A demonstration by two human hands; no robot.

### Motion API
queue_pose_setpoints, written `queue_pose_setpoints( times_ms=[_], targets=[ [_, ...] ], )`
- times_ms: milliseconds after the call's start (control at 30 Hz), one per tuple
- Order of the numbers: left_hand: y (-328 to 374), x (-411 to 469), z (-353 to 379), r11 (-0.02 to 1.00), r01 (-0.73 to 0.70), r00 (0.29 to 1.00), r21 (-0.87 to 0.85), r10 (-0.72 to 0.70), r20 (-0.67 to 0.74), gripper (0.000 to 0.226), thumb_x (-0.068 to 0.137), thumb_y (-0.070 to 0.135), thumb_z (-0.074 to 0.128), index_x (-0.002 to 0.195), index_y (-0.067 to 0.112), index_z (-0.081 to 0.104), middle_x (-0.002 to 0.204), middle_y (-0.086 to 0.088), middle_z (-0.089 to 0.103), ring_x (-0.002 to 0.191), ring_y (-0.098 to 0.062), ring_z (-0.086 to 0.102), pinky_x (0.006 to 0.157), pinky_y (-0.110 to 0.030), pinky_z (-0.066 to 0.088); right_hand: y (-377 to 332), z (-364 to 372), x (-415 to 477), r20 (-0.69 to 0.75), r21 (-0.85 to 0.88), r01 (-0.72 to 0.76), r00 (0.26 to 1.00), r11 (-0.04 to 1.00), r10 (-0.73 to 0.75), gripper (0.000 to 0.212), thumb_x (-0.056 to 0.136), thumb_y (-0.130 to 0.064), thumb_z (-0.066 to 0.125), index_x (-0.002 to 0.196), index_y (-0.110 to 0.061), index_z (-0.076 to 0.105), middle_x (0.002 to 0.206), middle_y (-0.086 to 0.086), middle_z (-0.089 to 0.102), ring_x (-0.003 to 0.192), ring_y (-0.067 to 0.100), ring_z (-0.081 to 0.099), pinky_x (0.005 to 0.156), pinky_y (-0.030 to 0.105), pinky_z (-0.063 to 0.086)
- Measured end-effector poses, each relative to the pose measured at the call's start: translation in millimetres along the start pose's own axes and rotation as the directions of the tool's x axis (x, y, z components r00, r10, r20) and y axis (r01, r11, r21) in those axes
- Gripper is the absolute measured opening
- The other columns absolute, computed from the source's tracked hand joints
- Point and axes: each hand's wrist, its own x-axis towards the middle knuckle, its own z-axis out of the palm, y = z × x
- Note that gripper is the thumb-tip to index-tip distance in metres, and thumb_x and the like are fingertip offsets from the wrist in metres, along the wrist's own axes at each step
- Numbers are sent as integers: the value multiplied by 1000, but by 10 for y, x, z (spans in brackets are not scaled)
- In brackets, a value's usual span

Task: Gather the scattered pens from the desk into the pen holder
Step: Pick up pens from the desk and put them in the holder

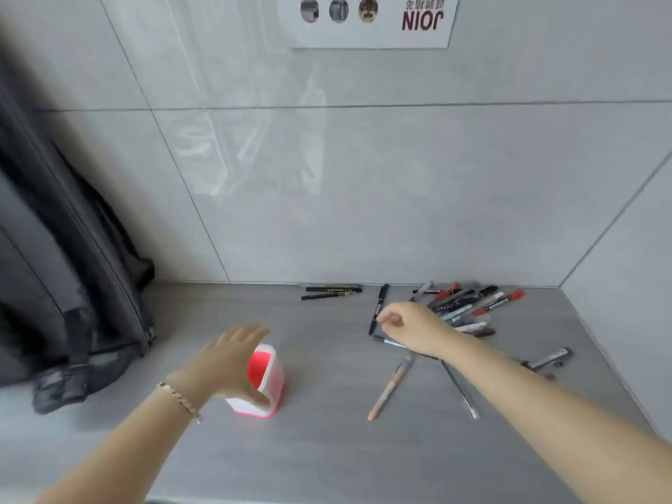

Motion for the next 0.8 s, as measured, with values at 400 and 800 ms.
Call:
queue_pose_setpoints(
  times_ms=[400,800],
  targets=[
    [-551,432,306,830,-101,973,-549,-31,-227,100,41,44,78,130,25,38,119,14,33,111,-11,44,87,-22,36,98,597,764,-42,-138,-81,996,987,76,30,90,-15,49,120,-13,54,128,4,56,113,23,55,96,33,42],
    [-778,876,157,731,-149,971,-666,-21,-240,93,54,26,84,133,30,34,128,14,32,122,-10,36,93,-19,32,-130,878,1943,6,-556,-36,999,831,47,43,92,-23,48,131,-8,39,137,12,41,125,30,37,101,40,34]
  ],
)
